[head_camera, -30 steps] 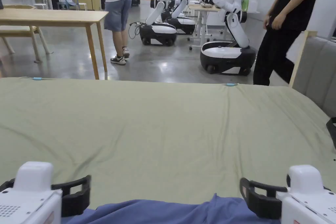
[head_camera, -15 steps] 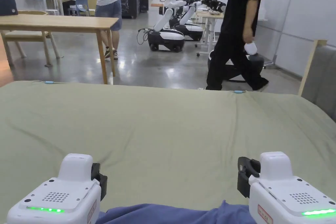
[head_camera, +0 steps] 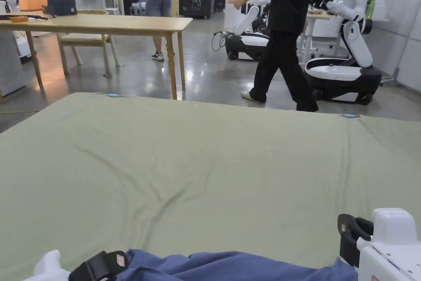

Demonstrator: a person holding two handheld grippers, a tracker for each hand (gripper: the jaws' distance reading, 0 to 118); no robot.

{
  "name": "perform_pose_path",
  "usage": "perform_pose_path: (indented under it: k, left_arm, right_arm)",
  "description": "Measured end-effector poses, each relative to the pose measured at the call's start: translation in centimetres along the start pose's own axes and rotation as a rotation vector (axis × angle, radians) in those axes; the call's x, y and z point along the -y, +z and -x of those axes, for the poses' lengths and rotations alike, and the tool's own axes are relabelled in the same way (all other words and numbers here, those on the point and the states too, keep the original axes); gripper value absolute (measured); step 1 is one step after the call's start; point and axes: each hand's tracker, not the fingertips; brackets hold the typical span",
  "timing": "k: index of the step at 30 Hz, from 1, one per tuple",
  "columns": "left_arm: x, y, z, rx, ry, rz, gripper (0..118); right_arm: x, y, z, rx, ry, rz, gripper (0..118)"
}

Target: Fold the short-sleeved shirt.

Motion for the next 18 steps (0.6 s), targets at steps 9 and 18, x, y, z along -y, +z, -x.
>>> perform_pose_path:
  k: [9,18]
  left_arm:
    - [2.0,-7.4,1.8,0.318,0.246,0.052,109]
    - [0.4,-5.9,-0.2,0.001,0.120,-0.034,10]
  right_arm:
    - [-0.7,-0.3,0.3,-0.004,0.005,0.002,0]
    - [-0.3,-0.2,-0.6,0.003,0.006,0.013,0]
